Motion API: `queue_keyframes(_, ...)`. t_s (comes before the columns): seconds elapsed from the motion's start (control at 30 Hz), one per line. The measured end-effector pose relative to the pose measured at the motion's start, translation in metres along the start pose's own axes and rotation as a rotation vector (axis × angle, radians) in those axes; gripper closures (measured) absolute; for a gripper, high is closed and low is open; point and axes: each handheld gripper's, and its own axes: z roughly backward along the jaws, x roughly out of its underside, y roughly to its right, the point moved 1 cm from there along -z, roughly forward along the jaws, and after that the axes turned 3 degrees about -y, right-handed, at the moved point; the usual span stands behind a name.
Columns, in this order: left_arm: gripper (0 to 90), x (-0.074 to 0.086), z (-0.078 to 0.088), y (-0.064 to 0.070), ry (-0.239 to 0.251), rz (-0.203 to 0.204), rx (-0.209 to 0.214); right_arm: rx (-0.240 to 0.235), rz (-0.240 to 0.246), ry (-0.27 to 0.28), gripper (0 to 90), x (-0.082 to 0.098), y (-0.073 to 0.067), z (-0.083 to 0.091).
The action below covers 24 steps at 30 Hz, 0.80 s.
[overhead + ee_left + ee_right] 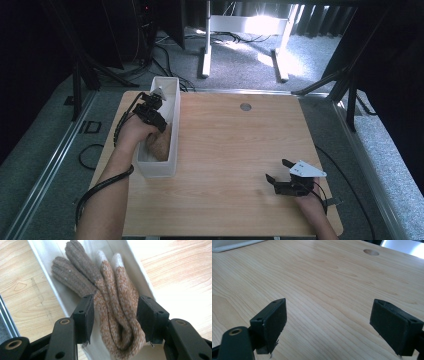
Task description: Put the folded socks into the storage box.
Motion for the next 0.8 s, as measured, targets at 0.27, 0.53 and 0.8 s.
queue_keyframes(0.27,46.3,0.014,0.008,0.005,0.040,-0.028,0.053,0.001,-0.001,0.000,13.7,0.000,0.000,-0.001)
queue_keyframes(0.53,46.3,0.030,0.008,0.006,0.053,-0.039,0.072,0.003,0.003,-0.005,13.7,0.000,0.000,-0.001)
queue_keyframes(0.8,46.3,0.051,0.013,0.004,0.088,-0.054,0.102,0.002,0.003,-0.006,13.7,0.000,0.000,-0.001)
